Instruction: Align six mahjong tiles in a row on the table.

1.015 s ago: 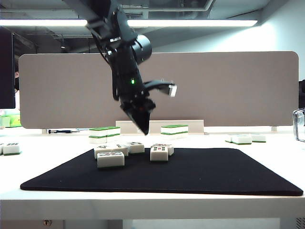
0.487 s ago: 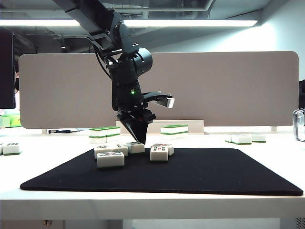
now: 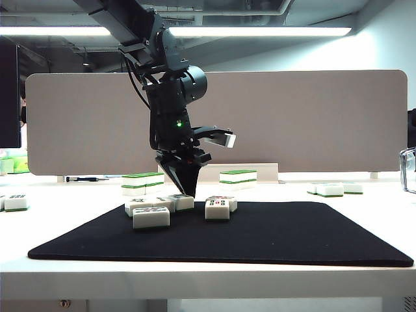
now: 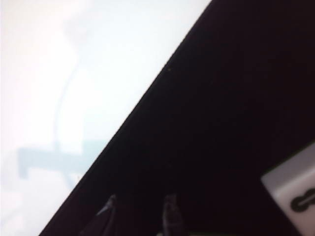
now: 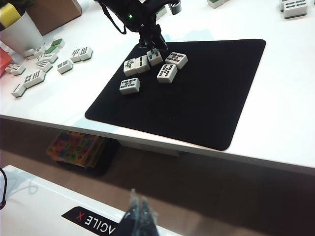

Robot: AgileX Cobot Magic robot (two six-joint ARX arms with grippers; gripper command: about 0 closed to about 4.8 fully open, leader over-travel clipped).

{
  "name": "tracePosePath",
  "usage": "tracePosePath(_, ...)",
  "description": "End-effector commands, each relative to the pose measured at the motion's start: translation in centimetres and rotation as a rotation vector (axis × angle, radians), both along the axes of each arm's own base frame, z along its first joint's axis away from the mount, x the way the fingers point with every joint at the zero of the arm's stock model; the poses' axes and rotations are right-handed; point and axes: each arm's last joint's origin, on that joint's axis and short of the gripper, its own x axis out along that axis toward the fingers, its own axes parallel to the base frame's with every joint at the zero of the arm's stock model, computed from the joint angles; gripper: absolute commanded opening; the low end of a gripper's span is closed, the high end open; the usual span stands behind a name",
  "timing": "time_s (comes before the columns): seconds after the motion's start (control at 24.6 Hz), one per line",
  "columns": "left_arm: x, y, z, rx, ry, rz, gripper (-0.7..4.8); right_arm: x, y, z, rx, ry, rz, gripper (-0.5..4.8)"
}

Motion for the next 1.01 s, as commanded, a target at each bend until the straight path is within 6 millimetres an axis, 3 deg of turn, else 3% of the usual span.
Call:
tracePosePath(0.04, -0.4, 0.0, 0.3, -0.009, 0.032, 0.039, 1.18, -0.2, 0.0, 0.0, -0.004, -0.026, -0.004, -0.01)
tracePosePath(0.65, -1.6, -0.3, 0.2, 0.025, 0.106, 0.042, 1.15, -0.2, -0.1, 0.0, -0.02, -0.027, -0.041, -0.01)
tracePosePath(0.77, -1.4, -0.5, 1.6, 0.0, 0.083, 0.064, 1.16, -0.2, -0.1, 0.0, -0.02, -0.027, -0.041, -0.01)
tracePosePath(0.93, -1.1, -0.7, 4.8, -0.165, 0.087, 0.268, 1.3, -0.2, -0.1, 0.0, -0.02, -0.027, -0.041, -0.01)
tracePosePath(1.01, -1.2, -0.9, 5.4, -0.261, 0.144, 0.342, 1.88, -0.2, -0.1, 0.0, -0.02, -0.027, -0.041, -0.01)
